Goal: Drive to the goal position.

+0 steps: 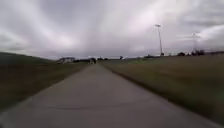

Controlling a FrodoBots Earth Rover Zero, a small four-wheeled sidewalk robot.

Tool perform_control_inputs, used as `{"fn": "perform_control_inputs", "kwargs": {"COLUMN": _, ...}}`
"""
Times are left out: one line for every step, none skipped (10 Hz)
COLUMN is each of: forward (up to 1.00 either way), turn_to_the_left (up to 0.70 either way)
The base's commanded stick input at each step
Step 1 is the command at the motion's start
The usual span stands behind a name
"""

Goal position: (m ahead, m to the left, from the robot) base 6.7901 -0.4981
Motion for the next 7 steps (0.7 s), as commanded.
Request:
{"fn": "perform_control_inputs", "kwargs": {"forward": 0.7, "turn_to_the_left": 0.0}}
{"fn": "perform_control_inputs", "kwargs": {"forward": 0.7, "turn_to_the_left": 0.0}}
{"fn": "perform_control_inputs", "kwargs": {"forward": 0.7, "turn_to_the_left": 0.0}}
{"fn": "perform_control_inputs", "kwargs": {"forward": 0.7, "turn_to_the_left": 0.0}}
{"fn": "perform_control_inputs", "kwargs": {"forward": 0.7, "turn_to_the_left": 0.0}}
{"fn": "perform_control_inputs", "kwargs": {"forward": 0.7, "turn_to_the_left": 0.0}}
{"fn": "perform_control_inputs", "kwargs": {"forward": 0.7, "turn_to_the_left": 0.0}}
